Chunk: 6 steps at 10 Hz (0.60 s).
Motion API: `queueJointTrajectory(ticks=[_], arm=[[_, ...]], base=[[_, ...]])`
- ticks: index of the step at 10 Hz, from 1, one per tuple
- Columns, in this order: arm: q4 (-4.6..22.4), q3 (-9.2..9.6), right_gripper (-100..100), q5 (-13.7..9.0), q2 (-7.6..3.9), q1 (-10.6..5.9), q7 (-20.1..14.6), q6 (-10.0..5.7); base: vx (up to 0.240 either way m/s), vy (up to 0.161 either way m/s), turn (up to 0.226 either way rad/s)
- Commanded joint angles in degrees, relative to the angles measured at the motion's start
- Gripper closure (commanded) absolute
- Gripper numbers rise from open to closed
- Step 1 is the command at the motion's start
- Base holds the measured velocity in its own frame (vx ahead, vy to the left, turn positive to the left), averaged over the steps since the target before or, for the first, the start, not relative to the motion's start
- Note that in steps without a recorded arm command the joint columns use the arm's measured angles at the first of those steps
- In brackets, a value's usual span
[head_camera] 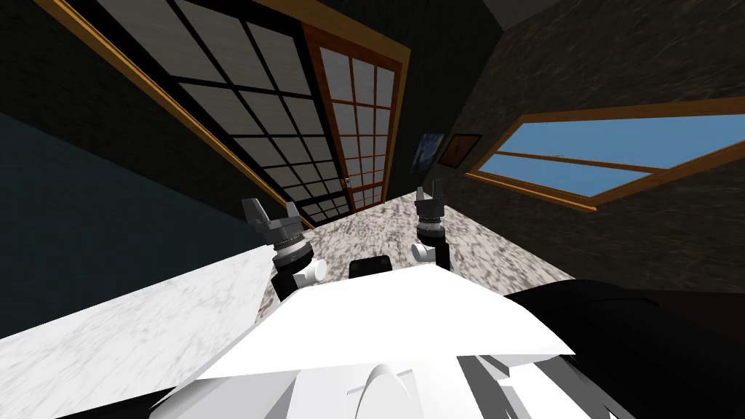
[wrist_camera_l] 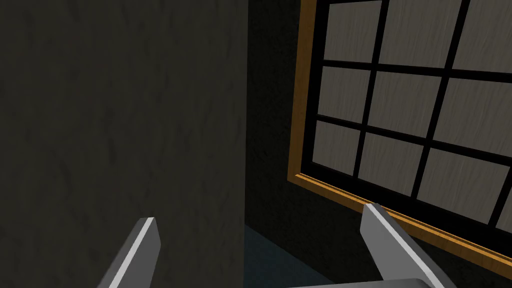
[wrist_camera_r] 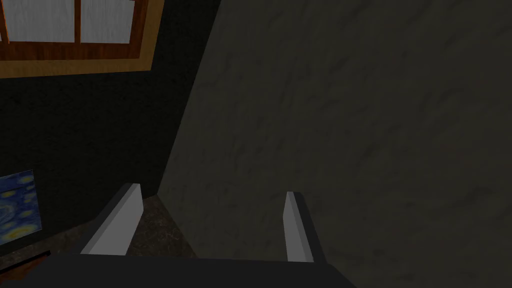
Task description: Pull the door open
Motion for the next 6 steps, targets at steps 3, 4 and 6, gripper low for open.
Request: queueJointTrajectory(ticks=[3,4,6], arm=[[3.52,-0.07,-100,-0.55,-0.64,-0.53,3.97,-0.87],[4.72,-0.09,-100,-0.74,-0.83,-0.7,5.32,-1.17],[6.2,-0.12,-100,-0.97,-1.05,-0.93,6.99,-1.53]], base=[[0.155,0.032,0.065],[0.156,0.057,0.069],[0.126,0.043,0.049]])
